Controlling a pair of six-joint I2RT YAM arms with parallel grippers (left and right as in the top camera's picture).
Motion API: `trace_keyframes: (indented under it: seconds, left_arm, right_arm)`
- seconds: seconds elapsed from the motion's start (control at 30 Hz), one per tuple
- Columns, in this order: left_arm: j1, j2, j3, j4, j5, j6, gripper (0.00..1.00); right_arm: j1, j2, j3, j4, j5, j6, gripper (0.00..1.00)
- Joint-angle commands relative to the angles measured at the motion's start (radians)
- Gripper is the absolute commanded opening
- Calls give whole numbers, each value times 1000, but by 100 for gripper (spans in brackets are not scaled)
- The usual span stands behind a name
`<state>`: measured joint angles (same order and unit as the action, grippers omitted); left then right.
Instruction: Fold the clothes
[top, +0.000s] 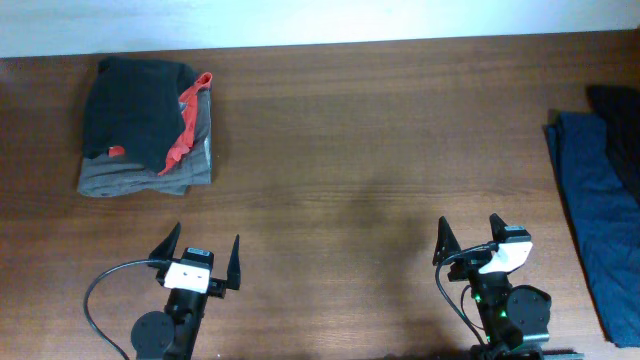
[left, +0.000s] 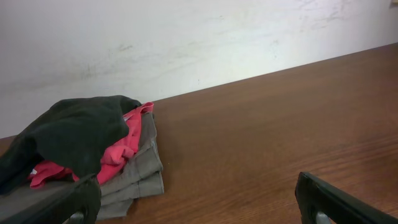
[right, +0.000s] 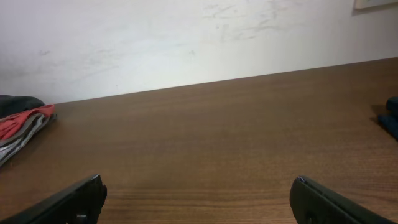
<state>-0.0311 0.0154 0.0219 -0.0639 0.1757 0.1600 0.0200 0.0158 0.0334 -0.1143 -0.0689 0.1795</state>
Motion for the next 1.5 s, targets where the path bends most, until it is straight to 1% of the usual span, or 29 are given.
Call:
trace_keyframes:
  seconds: [0.0,1.33,1.47]
  left_arm:
    - [6,-8,-13,0,-11,-10,99]
    - [6,-8,-13,0,-11,-10,99]
    - [6,-8,-13,57,-26,2,99]
  right_arm:
    - [-7,-8,-7,-1,-2,-7,99]
    - [-7,-8,-7,-1,2,-11,98]
    - [-8,-8,-7,17,21,-11,99]
